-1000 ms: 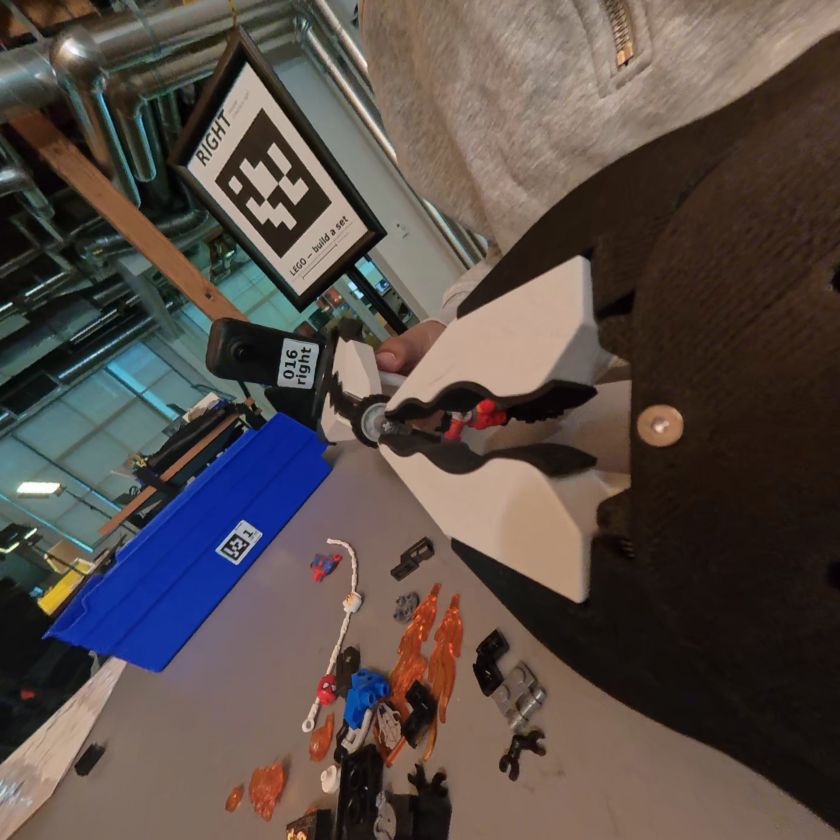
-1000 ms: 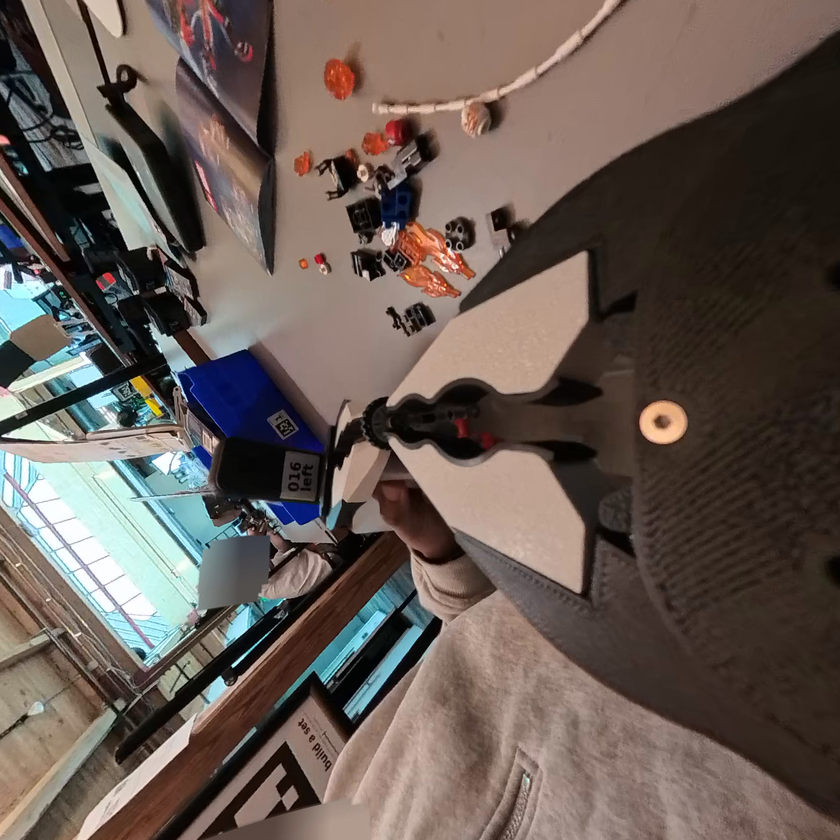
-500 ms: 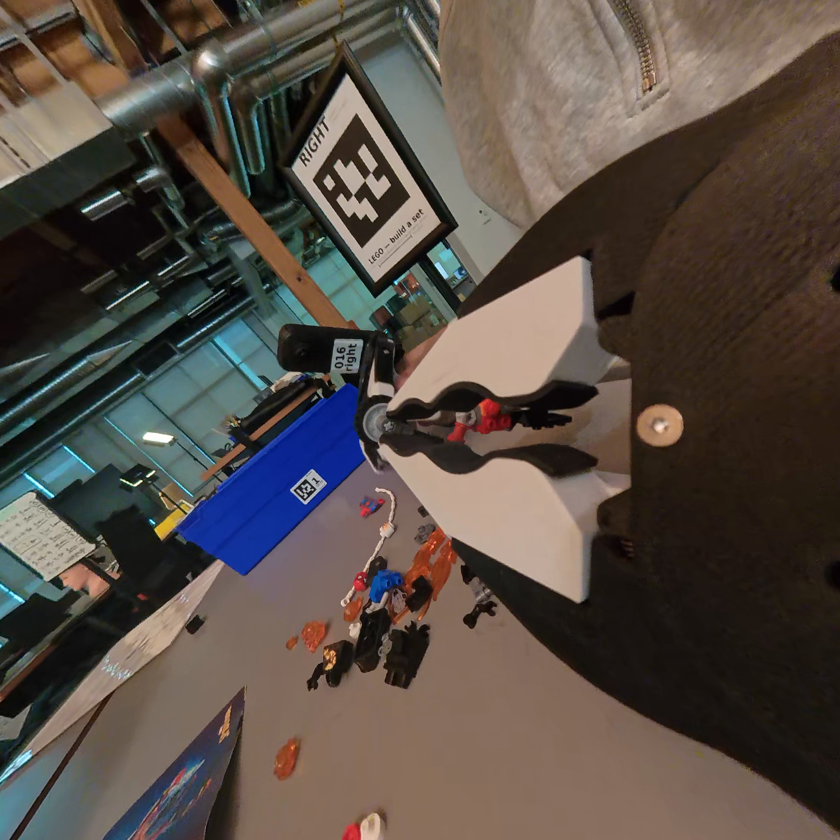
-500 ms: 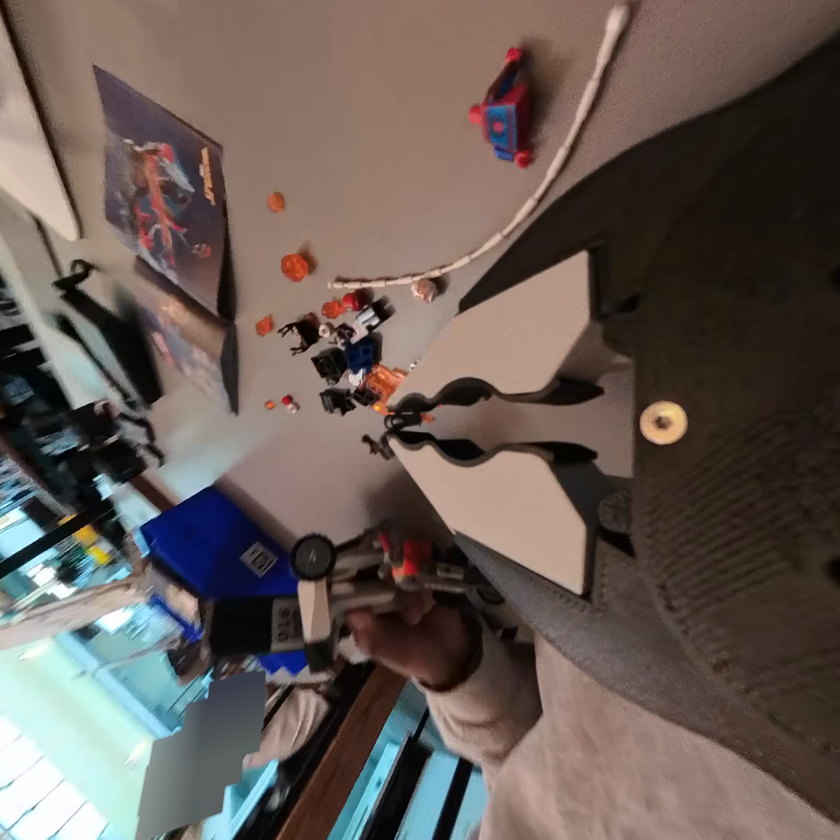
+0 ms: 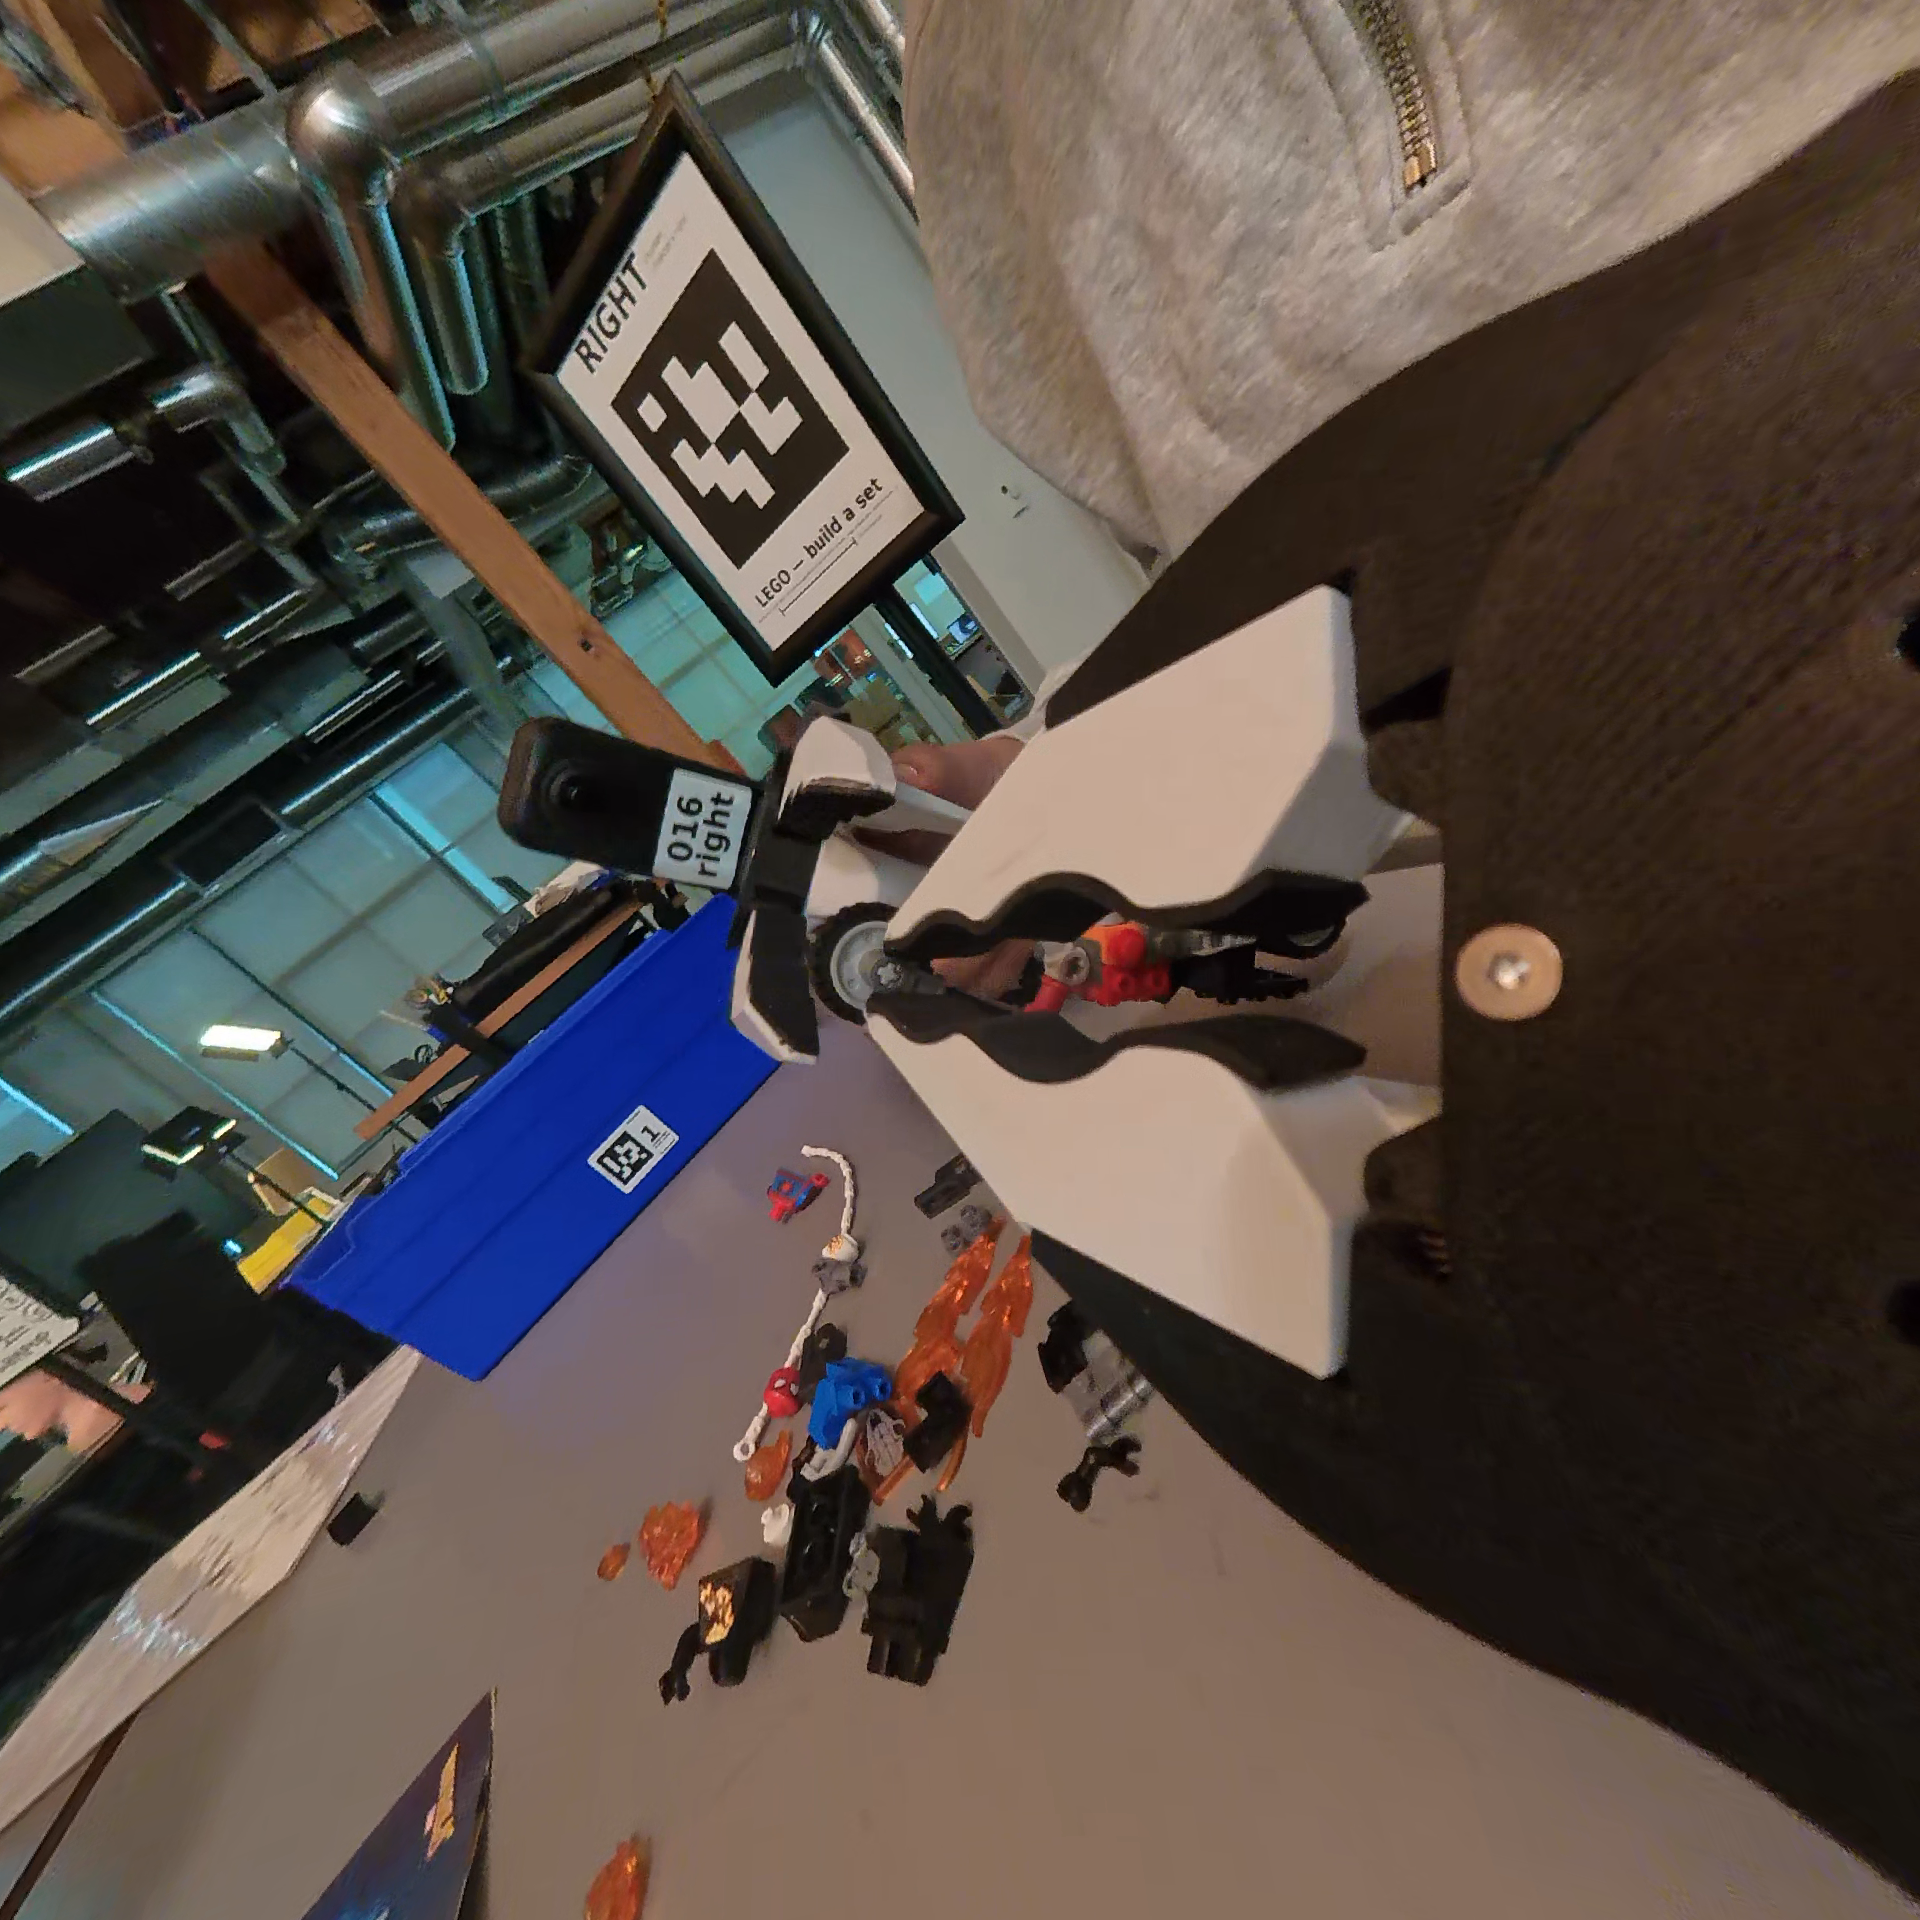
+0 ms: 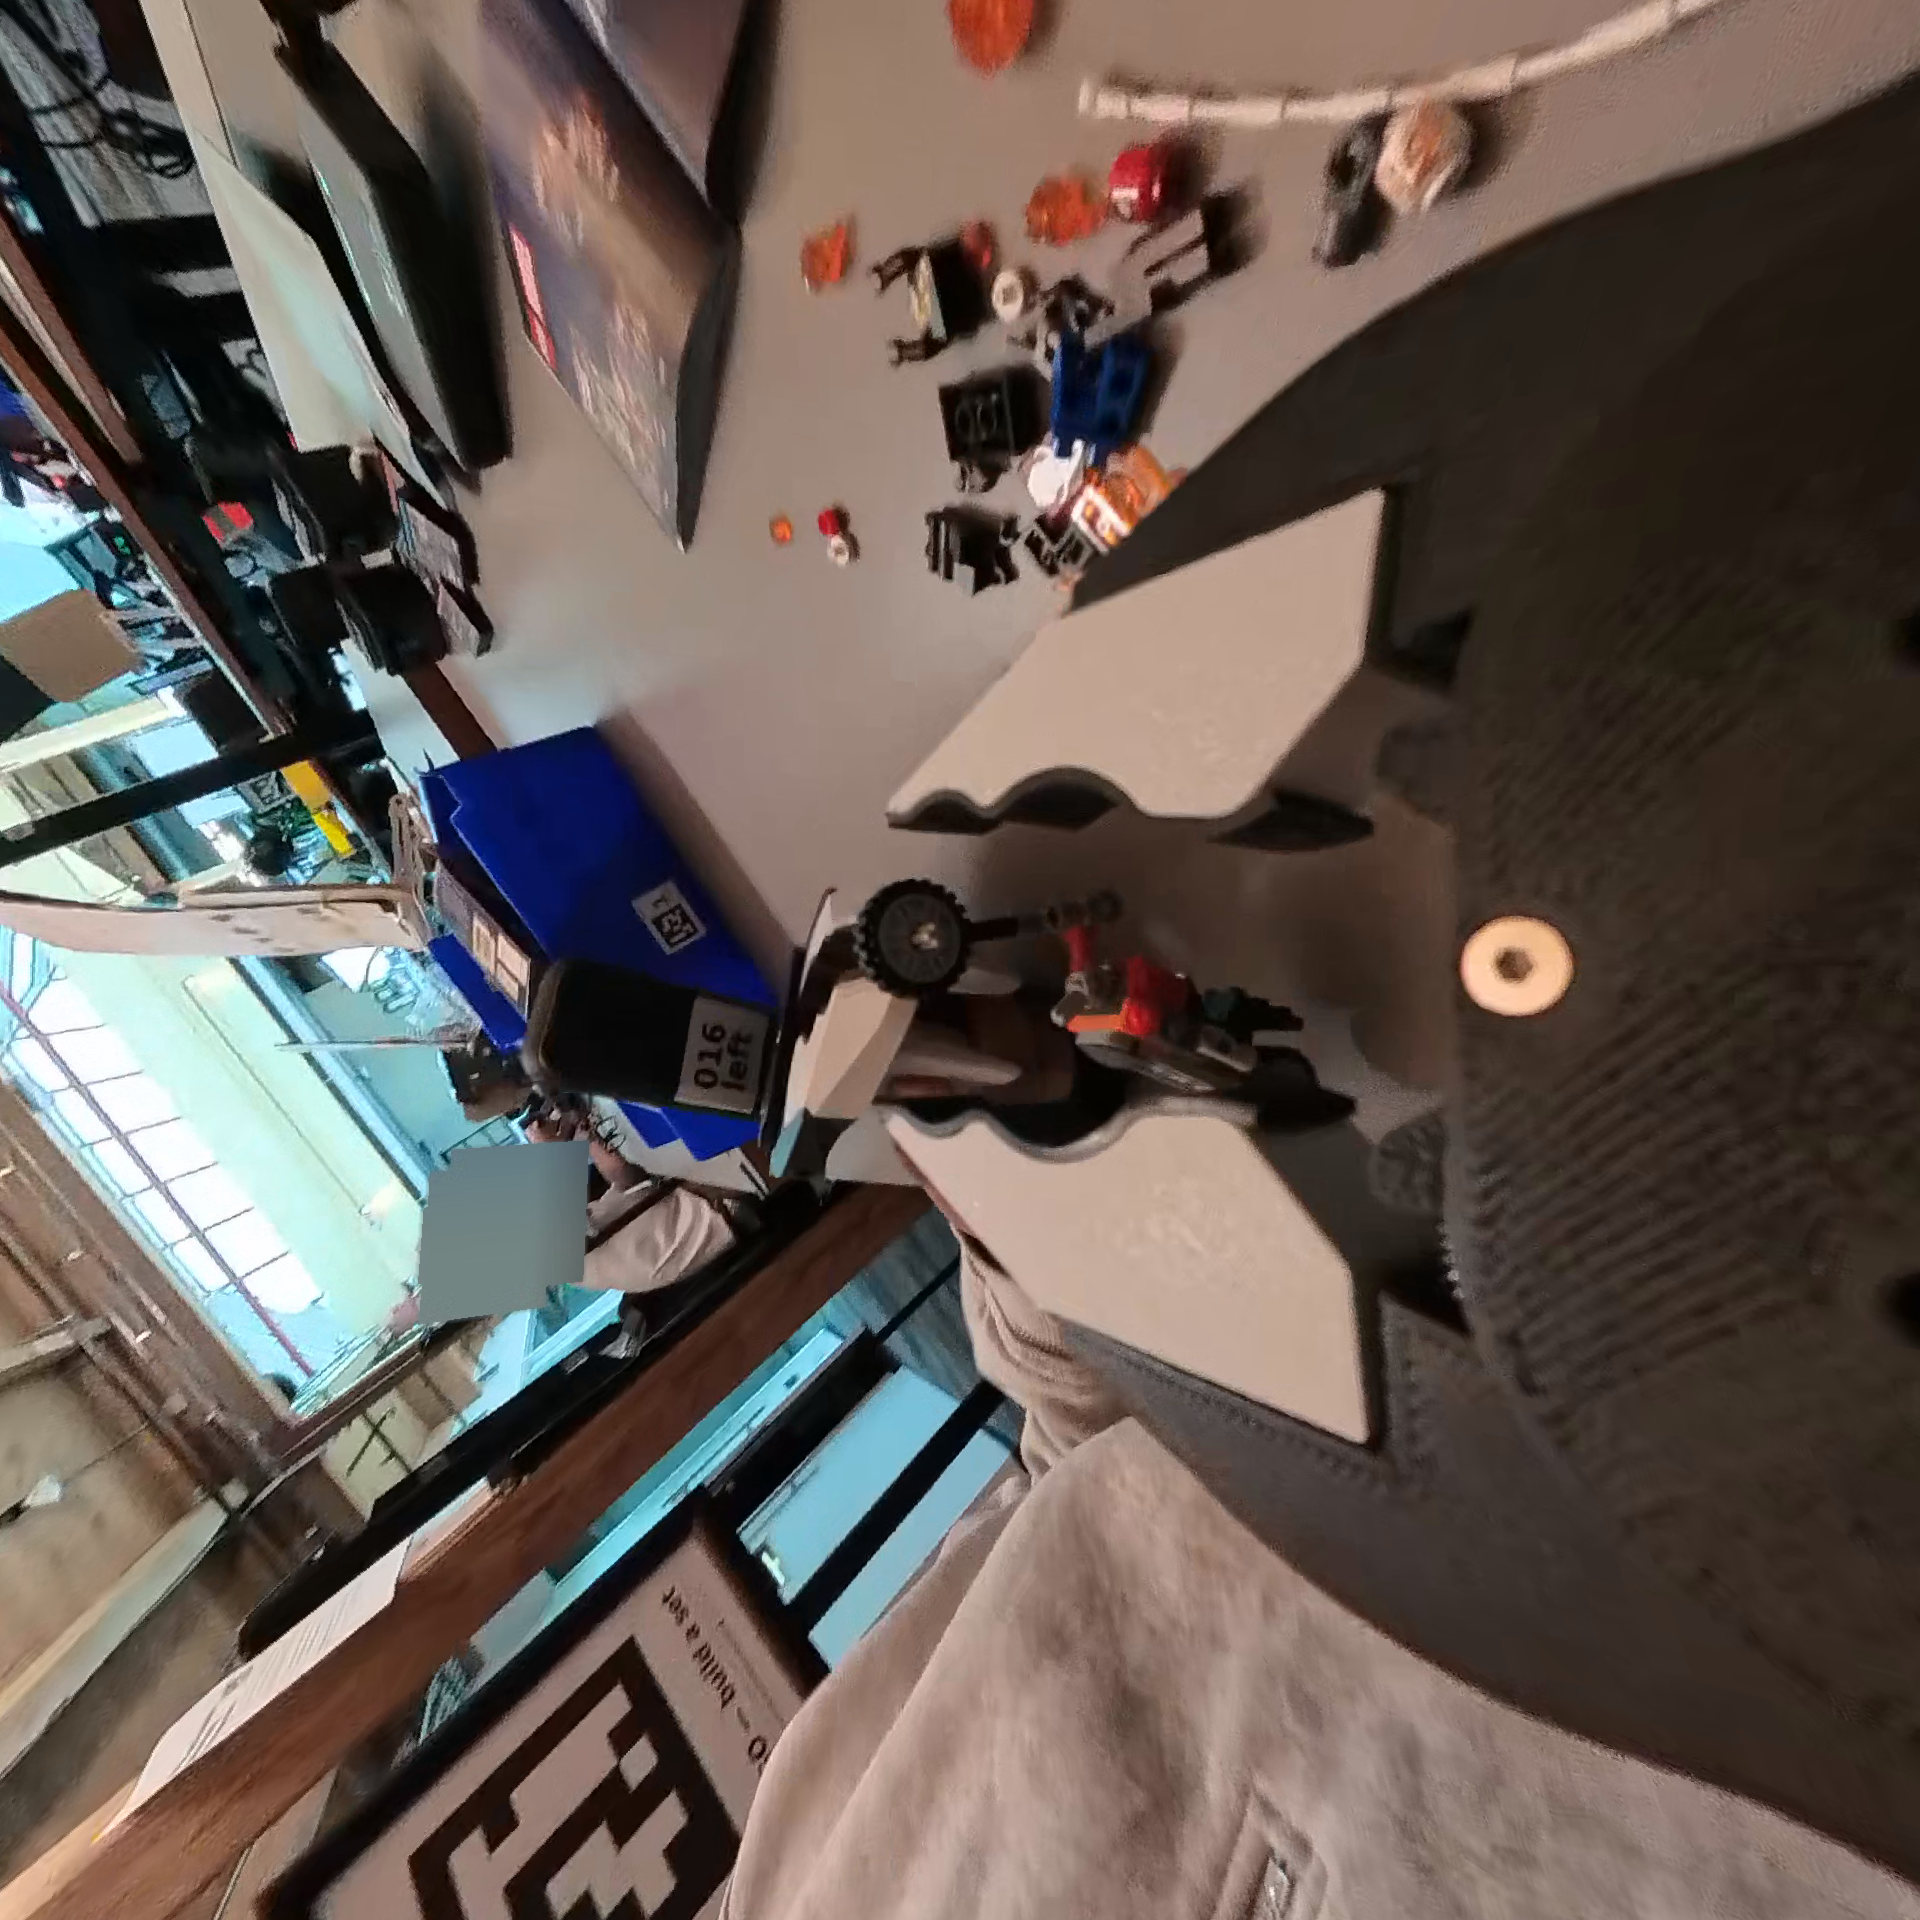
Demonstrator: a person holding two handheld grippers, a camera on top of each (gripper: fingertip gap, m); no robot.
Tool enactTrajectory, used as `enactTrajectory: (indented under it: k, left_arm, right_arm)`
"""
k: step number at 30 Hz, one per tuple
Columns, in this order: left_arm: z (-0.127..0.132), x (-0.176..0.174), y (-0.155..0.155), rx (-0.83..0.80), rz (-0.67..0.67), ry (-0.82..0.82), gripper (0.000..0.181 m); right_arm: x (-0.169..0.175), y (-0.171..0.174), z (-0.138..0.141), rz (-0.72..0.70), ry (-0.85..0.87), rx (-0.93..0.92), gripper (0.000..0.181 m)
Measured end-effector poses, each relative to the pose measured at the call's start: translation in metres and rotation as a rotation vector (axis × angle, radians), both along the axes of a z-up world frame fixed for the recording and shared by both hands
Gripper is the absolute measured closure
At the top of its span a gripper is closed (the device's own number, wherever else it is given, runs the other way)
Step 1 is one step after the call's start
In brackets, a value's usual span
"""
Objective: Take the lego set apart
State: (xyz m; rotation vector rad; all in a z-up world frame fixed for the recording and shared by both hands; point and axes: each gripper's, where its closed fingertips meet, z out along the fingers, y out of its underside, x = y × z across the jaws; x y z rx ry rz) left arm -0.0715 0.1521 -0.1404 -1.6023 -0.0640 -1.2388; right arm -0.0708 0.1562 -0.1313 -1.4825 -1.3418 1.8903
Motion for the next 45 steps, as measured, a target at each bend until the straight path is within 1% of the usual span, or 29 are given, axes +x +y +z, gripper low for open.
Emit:
enactTrajectory:
  k: [6, 8, 10, 13, 14, 15, 18, 21, 24, 29, 32, 35, 37, 41, 45]
  left_arm:
    - [0.001, 0.005, -0.002, 0.011, -0.027, 0.011, 0.178]
    - [0.001, 0.006, -0.002, 0.012, -0.031, 0.013, 0.178]
    - [0.001, 0.006, -0.002, 0.011, -0.033, 0.015, 0.178]
    - [0.001, 0.004, -0.001, 0.007, -0.021, 0.005, 0.178]
    - [0.001, 0.004, -0.001, 0.007, -0.020, 0.005, 0.178]
    - [0.001, 0.004, -0.001, 0.007, -0.020, 0.008, 0.178]
    - [-0.001, 0.002, 0.000, -0.003, -0.010, 0.005, 0.178]
    - [-0.002, -0.001, 0.002, -0.015, 0.009, -0.004, 0.178]
    - [-0.003, -0.002, 0.003, -0.023, 0.013, -0.005, 0.178]
    - [-0.003, 0.000, 0.002, -0.022, -0.004, -0.008, 0.178]
    - [-0.003, 0.005, 0.001, -0.021, -0.030, -0.002, 0.178]
    - [-0.002, 0.008, 0.000, -0.016, -0.047, 0.004, 0.178]
    - [-0.002, 0.009, -0.001, -0.010, -0.053, 0.005, 0.178]
    - [-0.003, 0.011, -0.001, -0.015, -0.050, 0.025, 0.179]
    - [-0.002, 0.010, 0.001, -0.014, -0.017, 0.035, 0.178]
  right_arm:
    - [0.000, -0.005, -0.002, 0.045, -0.007, -0.063, 0.143]
    - [0.001, -0.005, -0.002, 0.049, -0.004, -0.071, 0.153]
    - [0.002, -0.001, -0.003, 0.032, -0.011, -0.073, 0.161]
    - [0.007, 0.008, 0.000, 0.012, -0.003, -0.096, 0.161]
    - [0.009, 0.012, 0.002, -0.001, 0.011, -0.109, 0.168]
    - [0.011, 0.017, 0.004, -0.021, 0.024, -0.119, 0.170]
    - [0.017, 0.035, 0.001, -0.088, 0.011, -0.122, 0.170]
    - [0.019, 0.046, -0.017, -0.152, -0.089, -0.045, 0.163]
    - [0.018, 0.036, -0.019, -0.120, -0.106, 0.006, 0.154]
    - [0.013, 0.012, -0.005, -0.017, -0.028, -0.030, 0.153]
    - [0.008, 0.004, -0.004, 0.013, -0.013, -0.043, 0.158]
    - [0.005, -0.002, -0.008, 0.030, -0.031, -0.006, 0.166]
    - [0.004, -0.005, -0.010, 0.031, -0.037, 0.033, 0.179]
    - [0.006, -0.005, -0.012, 0.026, -0.070, 0.087, 0.179]
    - [0.007, -0.003, -0.011, 0.020, -0.106, 0.083, 0.179]
